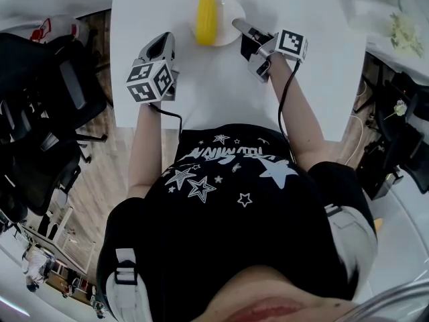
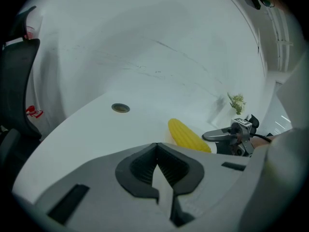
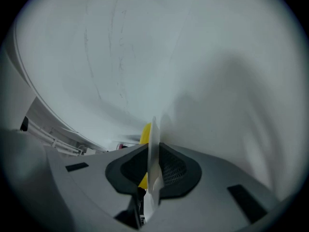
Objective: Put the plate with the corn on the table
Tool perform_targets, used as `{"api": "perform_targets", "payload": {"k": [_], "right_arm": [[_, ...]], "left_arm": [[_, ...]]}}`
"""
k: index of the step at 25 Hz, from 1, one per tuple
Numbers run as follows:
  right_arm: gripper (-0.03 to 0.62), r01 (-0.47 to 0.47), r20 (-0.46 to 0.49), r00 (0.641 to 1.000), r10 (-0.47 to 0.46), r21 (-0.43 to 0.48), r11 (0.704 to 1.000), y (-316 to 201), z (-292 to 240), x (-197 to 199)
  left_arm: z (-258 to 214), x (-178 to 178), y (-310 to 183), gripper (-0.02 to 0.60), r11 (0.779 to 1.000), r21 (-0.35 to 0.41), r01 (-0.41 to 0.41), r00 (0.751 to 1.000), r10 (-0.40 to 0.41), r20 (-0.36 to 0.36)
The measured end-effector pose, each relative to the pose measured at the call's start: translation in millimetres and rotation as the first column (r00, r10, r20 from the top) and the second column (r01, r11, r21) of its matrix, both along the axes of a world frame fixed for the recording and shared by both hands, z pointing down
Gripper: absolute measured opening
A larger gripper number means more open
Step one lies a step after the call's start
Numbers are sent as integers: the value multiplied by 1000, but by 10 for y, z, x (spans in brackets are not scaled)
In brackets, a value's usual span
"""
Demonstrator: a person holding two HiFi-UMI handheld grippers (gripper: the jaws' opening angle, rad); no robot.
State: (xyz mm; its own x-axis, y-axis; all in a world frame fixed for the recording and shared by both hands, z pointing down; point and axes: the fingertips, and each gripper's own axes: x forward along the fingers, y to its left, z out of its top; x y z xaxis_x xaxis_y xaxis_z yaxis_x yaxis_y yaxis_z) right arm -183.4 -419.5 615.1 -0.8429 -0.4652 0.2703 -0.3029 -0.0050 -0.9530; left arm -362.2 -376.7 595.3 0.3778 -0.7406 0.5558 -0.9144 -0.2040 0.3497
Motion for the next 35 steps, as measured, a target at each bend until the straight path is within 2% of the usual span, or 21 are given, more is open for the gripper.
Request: {"api": "perform_targets", "payload": {"k": [5, 12, 21, 26, 29, 32, 35], "right_arm": [[40, -32, -24, 999, 31, -58, 998, 8, 48, 22], [28, -90, -143, 987, 77, -82, 993, -39, 105, -41], [26, -55, -360, 932, 33, -50, 997, -51, 158, -43], [60, -11, -445, 895, 0, -21, 1000, -34, 149, -42], [118, 42, -490, 871, -32, 9, 999, -11, 116, -70], [166, 77, -506, 860, -59, 14, 997, 18, 79, -98], [181, 90, -518, 852, -72, 10, 996, 62, 66, -94]], "left_arm": [[19, -3, 16, 6, 1000, -6, 0, 1000, 0, 3], [29, 3, 62, 6, 1000, -11, -8, 1000, 8, 5], [-38, 96, 92, 6, 1000, 0, -25, 1000, 25, 11], [-72, 111, 133, 6, 1000, 2, -23, 1000, 23, 15], [-93, 100, 157, 6, 1000, 5, -17, 1000, 17, 16], [-114, 113, 196, 6, 1000, 4, -13, 1000, 13, 18], [-131, 124, 256, 6, 1000, 1, -10, 1000, 10, 19]]}}
